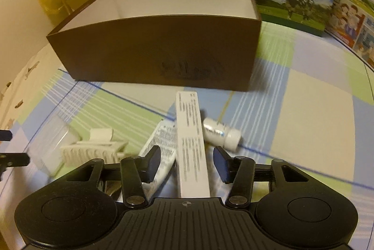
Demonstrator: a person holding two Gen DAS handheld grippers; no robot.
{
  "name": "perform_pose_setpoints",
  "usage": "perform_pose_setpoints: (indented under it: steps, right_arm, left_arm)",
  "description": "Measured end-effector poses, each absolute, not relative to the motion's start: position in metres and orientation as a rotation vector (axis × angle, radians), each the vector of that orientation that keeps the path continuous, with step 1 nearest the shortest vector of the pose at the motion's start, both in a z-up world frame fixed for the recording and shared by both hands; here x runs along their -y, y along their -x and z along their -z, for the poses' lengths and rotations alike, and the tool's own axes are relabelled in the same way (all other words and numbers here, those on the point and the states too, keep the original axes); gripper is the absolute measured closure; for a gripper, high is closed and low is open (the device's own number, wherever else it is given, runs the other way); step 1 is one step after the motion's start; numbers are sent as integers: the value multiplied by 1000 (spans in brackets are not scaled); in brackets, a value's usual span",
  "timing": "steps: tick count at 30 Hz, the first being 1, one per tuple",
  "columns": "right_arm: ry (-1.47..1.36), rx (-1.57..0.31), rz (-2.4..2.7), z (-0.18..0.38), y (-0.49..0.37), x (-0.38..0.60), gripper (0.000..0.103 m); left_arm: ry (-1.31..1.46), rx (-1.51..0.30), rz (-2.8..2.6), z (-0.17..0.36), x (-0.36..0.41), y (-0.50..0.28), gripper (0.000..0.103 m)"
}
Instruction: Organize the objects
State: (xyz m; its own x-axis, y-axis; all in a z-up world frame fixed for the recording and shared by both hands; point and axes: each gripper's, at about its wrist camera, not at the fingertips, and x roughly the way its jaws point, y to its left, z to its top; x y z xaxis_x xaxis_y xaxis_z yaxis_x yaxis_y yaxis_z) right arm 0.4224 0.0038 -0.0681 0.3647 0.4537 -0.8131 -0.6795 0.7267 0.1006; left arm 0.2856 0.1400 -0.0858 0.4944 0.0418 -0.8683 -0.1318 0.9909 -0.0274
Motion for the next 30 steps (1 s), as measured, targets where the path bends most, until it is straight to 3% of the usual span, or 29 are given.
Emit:
perform_pose_setpoints:
  steps: [2,6,14,23,25,30]
  right_arm:
    - [279,-951,-743,72,-427,-7,62]
    - [298,-937,-750,74,-429,-8,80]
    - [266,-871,-766,50,-407,16,81]
    - [285,-935,-713,52,-370,62,81]
    - [277,-958,-692,57,-366,69,81]
    - [275,-987,-677,61,-364,72,80]
  left_arm:
    - [84,-1040,-91,85,-135,-290,16]
    - [66,-1053,-71,93,-127,-301,17]
    - [0,-1078,-20,107,-119,-321,22]
    - [-24,-1112,13,122,-108,-337,39]
    - [-18,-1121,11,125,-107,-338,48]
    - [-5,-1117,2,125,-106,-338,51]
